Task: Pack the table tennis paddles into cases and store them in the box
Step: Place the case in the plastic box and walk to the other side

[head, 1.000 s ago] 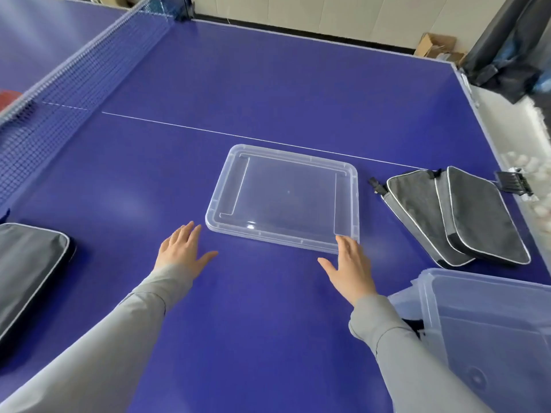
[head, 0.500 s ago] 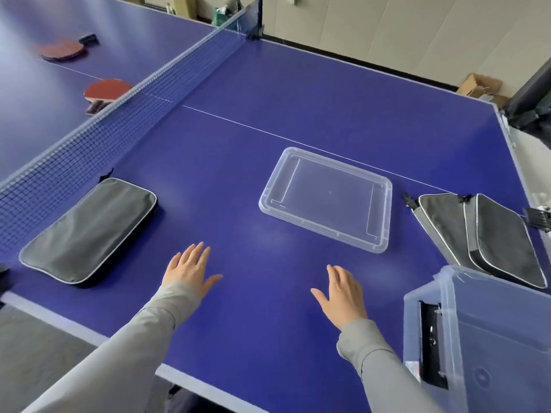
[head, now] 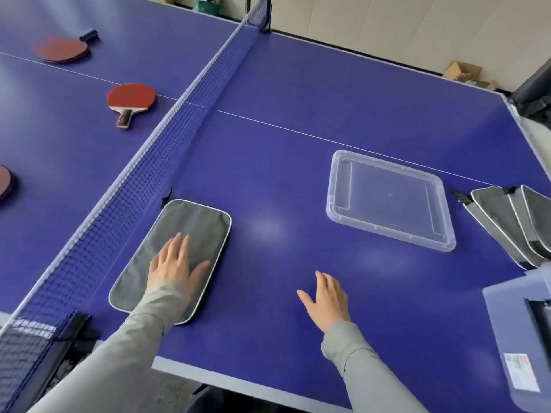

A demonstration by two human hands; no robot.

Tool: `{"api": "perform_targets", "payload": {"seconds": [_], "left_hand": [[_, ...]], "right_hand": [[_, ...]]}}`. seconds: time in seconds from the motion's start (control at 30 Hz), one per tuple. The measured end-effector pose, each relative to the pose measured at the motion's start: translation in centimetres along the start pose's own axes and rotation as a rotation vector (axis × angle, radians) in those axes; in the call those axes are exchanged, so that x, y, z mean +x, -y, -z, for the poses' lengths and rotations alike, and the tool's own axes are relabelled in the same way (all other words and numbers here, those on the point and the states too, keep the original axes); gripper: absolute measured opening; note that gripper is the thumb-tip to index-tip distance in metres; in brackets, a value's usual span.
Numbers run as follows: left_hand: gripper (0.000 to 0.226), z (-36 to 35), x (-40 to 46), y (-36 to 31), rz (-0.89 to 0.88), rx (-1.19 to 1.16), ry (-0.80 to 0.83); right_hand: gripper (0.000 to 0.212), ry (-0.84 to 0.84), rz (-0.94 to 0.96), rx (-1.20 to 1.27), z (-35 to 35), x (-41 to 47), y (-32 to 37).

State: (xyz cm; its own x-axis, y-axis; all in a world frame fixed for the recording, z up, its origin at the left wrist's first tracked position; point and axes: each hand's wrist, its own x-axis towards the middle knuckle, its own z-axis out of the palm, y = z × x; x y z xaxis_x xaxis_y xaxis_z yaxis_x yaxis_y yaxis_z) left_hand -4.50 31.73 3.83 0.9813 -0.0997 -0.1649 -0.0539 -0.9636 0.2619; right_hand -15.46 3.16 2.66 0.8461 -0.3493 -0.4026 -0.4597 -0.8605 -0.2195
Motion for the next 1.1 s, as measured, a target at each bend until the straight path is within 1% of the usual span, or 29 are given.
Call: {"api": "perform_targets", "payload": {"seconds": [0.1,0.2,0.37,0.43,0.5,0.63,0.7,0.77,0.93,1.0,1.1], "left_hand": [[0.079,1.1,2.0,4.4,0.096,-0.052,0.022],[0.083,1.5,3.5,7.1,0.189,-0.151,0.049],[0.096,1.4,5.5,9.8,0.346,-0.392,0.206],[0.096,1.3,6.2,10.4,0.363,-0.461,0.270],[0.090,1.5,6.8,10.6,0.377,-0.520,0.321],[0.075,1.5,7.3,11.0,0.424,-0.642,0.358],[0.076,1.2,7.6,11.4,0.447,-0.699,0.362],[0.078,1.1,7.8,11.6,0.469,-0.711,0.371],[0.075,1.2,8.0,10.9,0.504,-0.741,0.364],[0.076,1.3,8.2,10.8,0.525,-0.786,0.376],[0.078,1.3,8.1,10.4,0.581,-0.893,0.367]], "right_hand": [[0.070,0.009,-0.019,0.094,-1.1,0.1,5.4],[0.069,0.026,-0.009,0.198,-2.0,0.2,10.0],[0.069,0.087,-0.047,0.449,-3.8,1.4,16.0],[0.069,0.108,-0.074,0.525,-4.5,2.1,17.9],[0.070,0.125,-0.104,0.575,-5.1,2.6,19.4],[0.069,0.144,-0.153,0.640,-6.1,3.1,20.8],[0.066,0.143,-0.163,0.649,-6.4,3.2,21.1],[0.062,0.146,-0.165,0.671,-6.5,3.3,21.3],[0.055,0.168,-0.175,0.752,-6.7,3.5,21.4],[0.052,0.173,-0.169,0.763,-6.7,3.5,21.5],[0.054,0.174,-0.157,0.778,-6.2,3.4,21.5]]}}
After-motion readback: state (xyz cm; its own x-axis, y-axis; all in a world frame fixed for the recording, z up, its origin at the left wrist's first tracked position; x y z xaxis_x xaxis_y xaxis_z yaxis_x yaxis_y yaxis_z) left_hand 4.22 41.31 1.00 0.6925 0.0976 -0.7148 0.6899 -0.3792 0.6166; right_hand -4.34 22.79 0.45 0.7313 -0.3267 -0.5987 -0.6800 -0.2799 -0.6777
